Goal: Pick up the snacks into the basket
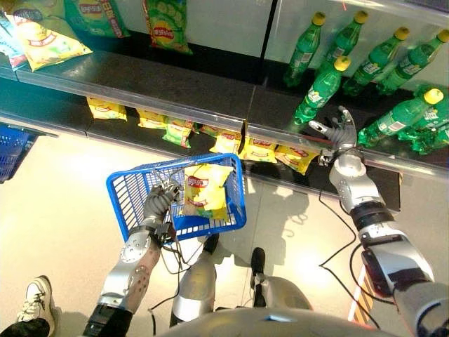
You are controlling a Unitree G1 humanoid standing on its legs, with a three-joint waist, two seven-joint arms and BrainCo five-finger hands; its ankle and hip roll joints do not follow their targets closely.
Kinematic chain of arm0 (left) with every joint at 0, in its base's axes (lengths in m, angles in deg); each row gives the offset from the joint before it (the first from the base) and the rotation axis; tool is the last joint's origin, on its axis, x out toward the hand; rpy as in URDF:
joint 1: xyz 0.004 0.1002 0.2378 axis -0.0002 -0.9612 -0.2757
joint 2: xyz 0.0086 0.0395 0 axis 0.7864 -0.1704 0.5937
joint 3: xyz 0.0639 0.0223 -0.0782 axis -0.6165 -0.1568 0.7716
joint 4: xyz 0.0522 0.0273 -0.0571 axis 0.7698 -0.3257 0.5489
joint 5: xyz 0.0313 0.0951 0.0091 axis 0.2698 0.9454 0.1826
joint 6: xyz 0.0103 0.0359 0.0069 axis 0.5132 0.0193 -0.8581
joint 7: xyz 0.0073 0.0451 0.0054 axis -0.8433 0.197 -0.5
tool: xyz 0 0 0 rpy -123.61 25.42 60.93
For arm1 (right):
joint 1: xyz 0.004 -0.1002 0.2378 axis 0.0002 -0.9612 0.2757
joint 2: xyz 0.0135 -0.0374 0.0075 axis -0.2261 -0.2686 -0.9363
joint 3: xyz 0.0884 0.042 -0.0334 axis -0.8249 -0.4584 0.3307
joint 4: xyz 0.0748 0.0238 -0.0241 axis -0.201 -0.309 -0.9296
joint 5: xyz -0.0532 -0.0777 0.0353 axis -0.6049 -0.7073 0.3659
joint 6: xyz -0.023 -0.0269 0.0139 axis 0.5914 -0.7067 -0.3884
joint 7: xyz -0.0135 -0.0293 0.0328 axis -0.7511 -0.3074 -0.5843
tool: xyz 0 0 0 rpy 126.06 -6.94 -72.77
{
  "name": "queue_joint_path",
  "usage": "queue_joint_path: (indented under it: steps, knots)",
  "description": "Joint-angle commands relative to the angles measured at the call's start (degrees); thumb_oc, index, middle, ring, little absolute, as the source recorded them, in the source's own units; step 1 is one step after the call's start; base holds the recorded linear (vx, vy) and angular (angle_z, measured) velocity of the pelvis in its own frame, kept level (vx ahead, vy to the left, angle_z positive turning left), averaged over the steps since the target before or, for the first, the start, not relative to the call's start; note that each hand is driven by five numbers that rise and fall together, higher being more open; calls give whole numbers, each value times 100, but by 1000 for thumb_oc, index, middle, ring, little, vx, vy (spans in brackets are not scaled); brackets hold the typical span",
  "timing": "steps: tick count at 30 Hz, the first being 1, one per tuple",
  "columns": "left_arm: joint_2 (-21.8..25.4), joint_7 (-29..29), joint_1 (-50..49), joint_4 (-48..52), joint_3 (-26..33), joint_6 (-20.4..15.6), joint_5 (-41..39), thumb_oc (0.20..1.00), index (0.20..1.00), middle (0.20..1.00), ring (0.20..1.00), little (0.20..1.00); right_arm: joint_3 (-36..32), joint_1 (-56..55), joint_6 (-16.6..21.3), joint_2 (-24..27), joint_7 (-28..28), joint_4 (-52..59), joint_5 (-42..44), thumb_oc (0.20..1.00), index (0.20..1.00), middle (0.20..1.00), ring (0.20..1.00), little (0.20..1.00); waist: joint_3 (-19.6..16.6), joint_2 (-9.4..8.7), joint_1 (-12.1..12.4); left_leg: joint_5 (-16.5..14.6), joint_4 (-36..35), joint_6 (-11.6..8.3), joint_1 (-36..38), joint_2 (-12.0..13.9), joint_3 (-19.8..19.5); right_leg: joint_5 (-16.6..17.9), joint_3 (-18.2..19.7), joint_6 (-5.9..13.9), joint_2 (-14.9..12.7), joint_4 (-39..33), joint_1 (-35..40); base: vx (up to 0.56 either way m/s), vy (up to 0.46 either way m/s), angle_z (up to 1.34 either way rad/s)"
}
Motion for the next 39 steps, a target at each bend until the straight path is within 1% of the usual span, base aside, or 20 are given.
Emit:
queue_joint_path:
  steps: [1,9,12,15,19,22,23,26,28,29,31,33,34,35,36,37,38,39]
  knots:
    - [171,-26,28,1262,147,-830,-122,200,200,200,200,200,293,537,196,348,-163,-20,176,1000,1000,1000,1000,1000,-365,-153,76,-629,495,364,-88,-489,17,-240,-40,307,0,743,-656,0,0,0]
    - [233,4,3,1393,106,-876,-162,200,200,200,200,200,422,1076,152,394,-212,-600,260,1000,1000,1000,1000,1000,-277,-139,120,-649,553,355,-138,-496,-25,-269,-81,303,-3,811,-702,-10,1,0]
    - [299,10,15,1459,75,-894,-211,200,200,200,200,200,544,1449,135,427,-198,-1003,377,1000,1000,1000,1000,1000,-161,-116,176,-656,627,344,-198,-503,-44,-278,-117,302,-1,865,-760,-46,0,0]
    - [352,8,2,1520,84,-913,-244,200,200,200,200,200,614,1655,115,492,-163,-1183,440,1000,1000,1000,1000,1000,-57,-87,211,-641,692,332,-277,-519,-79,-273,-158,300,-12,906,-810,-45,-7,7]
    - [470,11,31,1658,98,-962,-268,200,200,200,200,200,725,1974,119,709,-155,-1350,512,1000,1000,1000,1000,1000,148,-42,286,-603,864,311,-557,-552,-161,-265,-245,292,-39,1060,-1043,-51,-8,11]
    - [469,11,34,1659,99,-960,-268,200,200,200,200,200,728,1983,121,712,-153,-1357,515,1000,1000,1000,1000,1000,138,-43,280,-605,876,310,-580,-556,-165,-270,-250,292,-42,1072,-1064,-24,-10,11]
    - [515,13,6,1725,101,-973,-279,200,200,200,200,200,749,2111,112,833,-140,-1471,596,1000,1000,1000,1000,1000,242,-29,343,-555,899,296,-712,-579,-227,-249,-340,292,-62,1102,-1151,-41,-29,2]
    - [551,14,-26,1805,109,-985,-301,200,200,200,200,200,837,2274,94,973,-102,-1683,614,1000,1000,1000,1000,1000,280,-7,382,-521,948,283,-852,-602,-323,-273,-442,281,-91,1145,-1257,-23,-24,23]
    - [540,14,-24,1823,79,-986,-314,200,200,200,200,200,832,2365,106,1016,-117,-1824,672,1000,1000,1000,1000,1000,334,21,408,-510,996,275,-927,-615,-384,-287,-495,277,-129,1187,-1306,-35,-22,24]
    - [561,13,-12,1841,53,-994,-330,200,200,200,200,200,873,2498,96,1117,-101,-2055,695,1000,1000,1000,1000,1000,413,71,479,-490,1046,262,-1035,-647,-457,-308,-575,273,-158,1246,-1388,-44,-21,20]
    - [556,1,4,1838,39,-1000,-338,200,200,200,200,200,900,2581,101,1165,-79,-2125,727,1000,1000,1000,1000,1000,435,99,480,-485,1072,254,-1094,-666,-492,-322,-613,266,-170,1291,-1446,-31,-18,21]
    - [608,-54,-9,1867,24,-1023,-355,200,200,200,200,200,935,2790,66,1317,13,-2370,840,1000,1000,1000,1000,1000,502,164,568,-454,1106,236,-1225,-702,-583,-329,-704,255,-198,1322,-1541,-23,-24,30]
    - [605,-54,-3,1867,23,-1023,-356,200,200,200,200,200,941,2806,70,1323,22,-2387,845,1000,1000,1000,1000,1000,501,167,564,-454,1111,235,-1235,-704,-589,-331,-710,255,-199,1325,-1550,-14,-16,21]
    - [631,-71,-8,1886,12,-1042,-389,200,200,200,200,200,913,2971,49,1384,49,-2654,994,1000,1000,1000,1000,1000,535,202,630,-430,1121,233,-1313,-716,-635,-328,-751,254,-211,1347,-1605,-9,-8,10]
    - [630,-71,-3,1886,13,-1042,-391,200,200,200,200,200,921,2989,53,1389,59,-2672,1002,1000,1000,1000,1000,1000,532,203,628,-429,1122,232,-1324,-717,-638,-329,-753,253,-211,1351,-1616,11,-29,13]
    - [645,-61,0,1908,4,-1033,-405,200,200,200,200,200,932,3145,16,1448,45,-2876,1072,1000,1000,1000,1000,1000,550,224,689,-452,1116,229,-1332,-721,-672,-382,-799,254,-217,1355,-1623,4,-15,13]
    - [643,-60,8,1910,4,-1032,-405,200,200,200,200,200,935,3156,19,1453,48,-2883,1074,1000,1000,1000,1000,1000,547,229,686,-411,1104,227,-1353,-722,-677,-343,-805,256,-218,1337,-1639,23,-30,15]
    - [647,-64,8,1922,-3,-1035,-414,200,200,200,200,200,952,3212,8,1476,43,-2934,1084,1000,1000,1000,1000,1000,557,239,713,-443,1106,227,-1343,-727,-702,-383,-812,254,-222,1342,-1626,6,-13,16]
